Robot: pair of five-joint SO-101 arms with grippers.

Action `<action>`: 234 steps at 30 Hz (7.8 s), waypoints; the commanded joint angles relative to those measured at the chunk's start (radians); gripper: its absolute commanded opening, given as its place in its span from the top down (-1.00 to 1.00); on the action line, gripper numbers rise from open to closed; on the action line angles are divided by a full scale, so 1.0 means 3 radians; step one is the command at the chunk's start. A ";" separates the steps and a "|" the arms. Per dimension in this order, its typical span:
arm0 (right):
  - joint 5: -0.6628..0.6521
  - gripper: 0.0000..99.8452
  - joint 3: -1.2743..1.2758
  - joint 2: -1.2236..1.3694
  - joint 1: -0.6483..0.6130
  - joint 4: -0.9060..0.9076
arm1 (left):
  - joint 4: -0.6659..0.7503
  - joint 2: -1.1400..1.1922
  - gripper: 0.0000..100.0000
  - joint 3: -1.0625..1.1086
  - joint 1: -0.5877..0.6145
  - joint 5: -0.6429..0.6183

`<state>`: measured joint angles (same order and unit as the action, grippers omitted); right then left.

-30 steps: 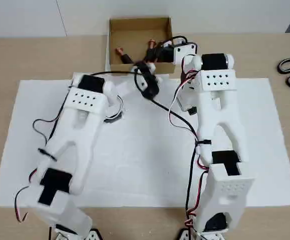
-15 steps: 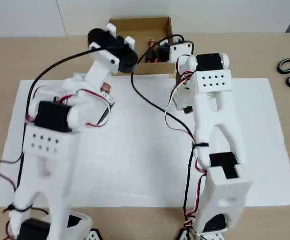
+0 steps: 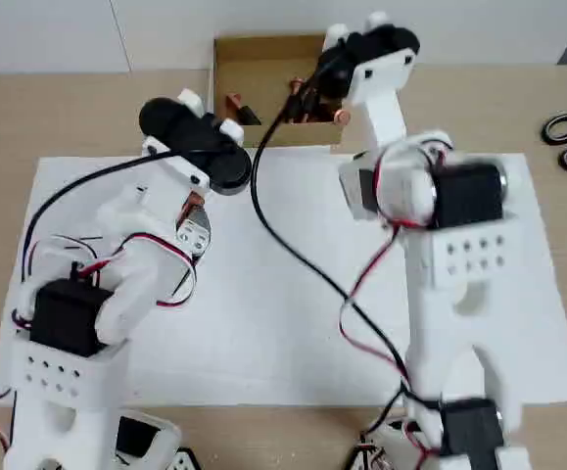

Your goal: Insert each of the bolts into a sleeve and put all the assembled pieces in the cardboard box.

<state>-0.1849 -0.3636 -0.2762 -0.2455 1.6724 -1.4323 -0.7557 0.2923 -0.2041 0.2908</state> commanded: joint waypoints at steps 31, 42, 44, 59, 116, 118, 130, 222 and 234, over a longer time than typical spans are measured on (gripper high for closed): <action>0.0230 0.99 0.2240 -0.1588 0.0228 -0.1266 | 0.0982 -0.1304 0.99 0.1363 0.0005 -0.1202; 0.0256 0.99 0.3503 -0.1905 -0.0003 -0.2243 | 0.2066 -0.1309 0.99 0.1864 0.0005 -0.1780; 0.0363 0.99 0.3601 -0.2043 -0.0130 -0.2268 | 0.2199 -0.1309 0.99 0.1936 0.0005 -0.1780; 0.0148 0.99 0.5836 -0.3220 -0.0355 -0.4514 | 0.2445 -0.1304 0.99 0.2130 -0.0015 -0.1795; 0.0783 0.99 0.5641 -0.2677 -0.1020 -0.4544 | 0.2706 -0.0271 0.99 0.1327 -0.0650 -0.2194; 0.0783 0.99 0.5641 -0.2498 -0.1020 -0.4744 | 0.2874 -0.0271 0.99 0.1460 -0.0690 -0.2194; 0.0808 0.99 0.5539 -0.2273 -0.1046 -0.4953 | 0.3099 -0.0271 0.99 0.1762 -0.0670 -0.2204; 0.0803 0.99 0.5938 -0.3174 -0.1056 -0.4928 | 0.3120 -0.0517 0.99 0.1644 -0.0655 -0.2404; 0.0803 0.99 0.5938 -0.3174 -0.1056 -0.4928 | 0.3135 -0.0511 0.99 0.1568 -0.0655 -0.2404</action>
<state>0.0499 1.4239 -1.2029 -0.5662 0.2133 -0.5194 -0.8800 0.8124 -0.3974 -0.4304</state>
